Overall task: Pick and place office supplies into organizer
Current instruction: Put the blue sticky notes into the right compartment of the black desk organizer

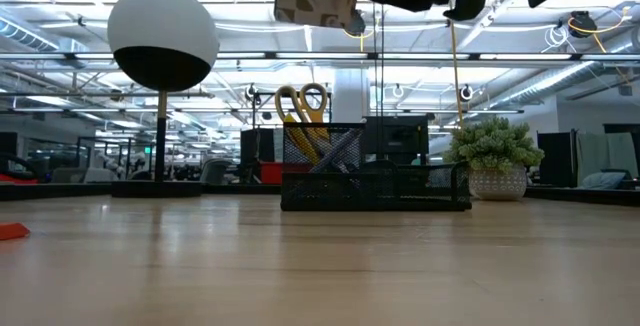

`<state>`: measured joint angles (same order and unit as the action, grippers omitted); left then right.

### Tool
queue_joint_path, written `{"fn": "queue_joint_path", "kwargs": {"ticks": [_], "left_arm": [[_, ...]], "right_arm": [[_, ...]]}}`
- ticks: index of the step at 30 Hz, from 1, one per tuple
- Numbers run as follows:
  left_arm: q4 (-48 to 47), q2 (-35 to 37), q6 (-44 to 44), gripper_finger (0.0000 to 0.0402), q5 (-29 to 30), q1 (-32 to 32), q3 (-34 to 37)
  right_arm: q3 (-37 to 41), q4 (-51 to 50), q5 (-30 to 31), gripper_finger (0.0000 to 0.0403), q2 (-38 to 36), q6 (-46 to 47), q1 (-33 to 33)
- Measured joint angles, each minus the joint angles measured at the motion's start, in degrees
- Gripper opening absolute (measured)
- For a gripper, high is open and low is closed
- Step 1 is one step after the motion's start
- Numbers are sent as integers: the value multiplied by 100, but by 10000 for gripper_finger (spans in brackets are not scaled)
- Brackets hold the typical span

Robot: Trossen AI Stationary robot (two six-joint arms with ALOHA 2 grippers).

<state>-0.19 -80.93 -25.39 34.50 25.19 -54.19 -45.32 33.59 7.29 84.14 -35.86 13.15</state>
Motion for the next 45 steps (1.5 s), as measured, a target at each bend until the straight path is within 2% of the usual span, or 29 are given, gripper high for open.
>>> {"fn": "queue_joint_path", "kwargs": {"ticks": [6, 9, 15, 19, 22, 29, 34, 40, 45], "left_arm": [[-126, 0, 103, 3, 225, -3, 0], [-124, 0, 197, 17, 586, 0, 0], [-104, 7, 165, 49, 854, 13, -9], [-157, 7, 48, 60, 1318, 7, -9], [-174, 9, -122, 59, 1719, 11, -9], [-162, 185, -241, 47, 1889, -4, -9], [-240, 602, -298, 36, 2114, 7, -9], [-1077, 1273, 74, 31, 2111, -15, 22], [-1642, 1848, 670, 31, 2112, -26, 201]], "right_arm": [[0, -58, 42, 6, 3, 193, -84], [-7, -115, 329, 5, 4, 179, -81], [7, -674, 796, 3, -90, 408, -84], [0, -1010, 1203, 3, -296, 708, -84], [4, -1209, 1255, 2, -412, 1012, -110], [2, -1745, 1233, 2, -945, 2490, -356], [0, -2164, 1211, 2, -1167, 3528, -525], [2, -2712, 1196, 2, -1165, 4685, -687], [2, -3051, 1160, 2, -1161, 5239, -758]]}}
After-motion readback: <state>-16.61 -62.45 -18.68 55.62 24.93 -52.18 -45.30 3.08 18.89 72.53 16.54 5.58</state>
